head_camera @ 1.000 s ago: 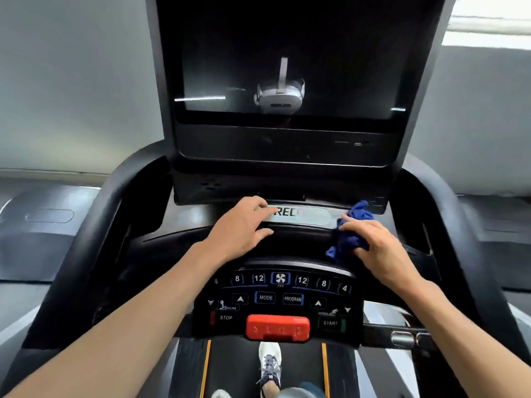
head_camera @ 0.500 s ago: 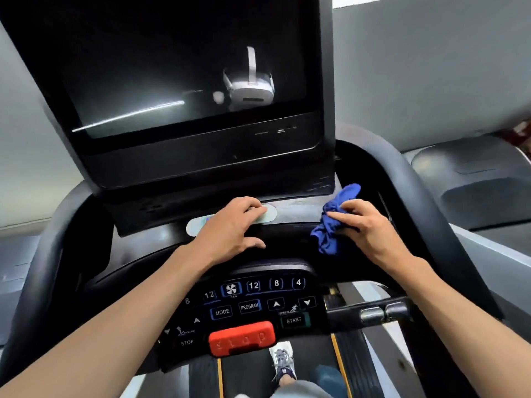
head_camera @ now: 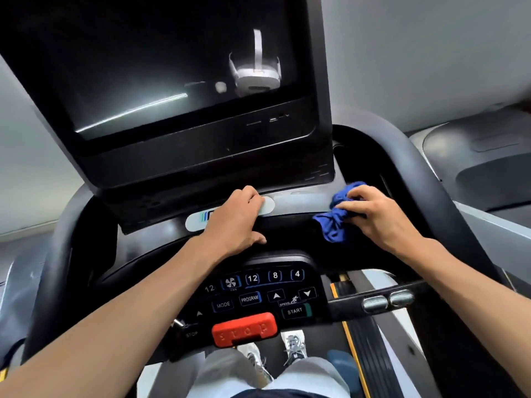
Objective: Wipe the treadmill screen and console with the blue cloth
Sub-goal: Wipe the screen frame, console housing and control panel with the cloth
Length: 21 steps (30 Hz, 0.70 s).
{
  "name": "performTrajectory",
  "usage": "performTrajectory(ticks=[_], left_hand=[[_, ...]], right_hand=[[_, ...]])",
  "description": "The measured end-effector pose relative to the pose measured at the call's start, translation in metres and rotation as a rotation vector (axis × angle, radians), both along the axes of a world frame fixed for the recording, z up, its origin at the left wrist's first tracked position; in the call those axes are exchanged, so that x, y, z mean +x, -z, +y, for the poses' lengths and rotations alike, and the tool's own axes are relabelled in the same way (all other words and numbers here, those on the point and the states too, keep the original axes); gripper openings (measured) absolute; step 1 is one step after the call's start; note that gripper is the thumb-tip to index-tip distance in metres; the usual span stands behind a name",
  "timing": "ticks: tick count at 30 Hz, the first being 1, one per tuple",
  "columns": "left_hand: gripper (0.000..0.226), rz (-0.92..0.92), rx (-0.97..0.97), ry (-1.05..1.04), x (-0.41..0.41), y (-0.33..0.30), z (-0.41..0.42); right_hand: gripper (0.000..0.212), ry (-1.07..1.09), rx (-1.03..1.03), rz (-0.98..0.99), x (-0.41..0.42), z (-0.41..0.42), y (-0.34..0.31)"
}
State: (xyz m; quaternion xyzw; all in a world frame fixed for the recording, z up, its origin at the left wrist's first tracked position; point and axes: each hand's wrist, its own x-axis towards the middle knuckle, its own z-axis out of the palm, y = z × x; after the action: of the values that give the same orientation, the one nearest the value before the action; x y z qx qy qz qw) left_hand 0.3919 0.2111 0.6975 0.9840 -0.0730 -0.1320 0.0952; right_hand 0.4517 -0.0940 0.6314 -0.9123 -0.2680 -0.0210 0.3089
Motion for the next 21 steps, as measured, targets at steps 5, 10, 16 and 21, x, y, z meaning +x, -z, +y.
performTrajectory(ticks=[5, 10, 16, 21], left_hand=[[0.078, 0.002, -0.012, -0.021, -0.002, 0.000, -0.001], [0.064, -0.011, -0.034, -0.021, -0.002, 0.001, -0.002], [0.078, -0.005, -0.028, 0.031, -0.006, 0.000, -0.001], [0.078, -0.001, 0.069, 0.200, -0.003, -0.002, -0.007]], right_hand=[[0.026, -0.144, 0.061, -0.021, -0.002, 0.054, -0.003], [0.019, -0.185, 0.106, 0.028, -0.008, 0.113, -0.011], [0.022, 0.079, 0.175, 0.063, -0.024, 0.043, 0.002], [0.038, 0.354, 0.222, 0.118, -0.036, 0.010, 0.017]])
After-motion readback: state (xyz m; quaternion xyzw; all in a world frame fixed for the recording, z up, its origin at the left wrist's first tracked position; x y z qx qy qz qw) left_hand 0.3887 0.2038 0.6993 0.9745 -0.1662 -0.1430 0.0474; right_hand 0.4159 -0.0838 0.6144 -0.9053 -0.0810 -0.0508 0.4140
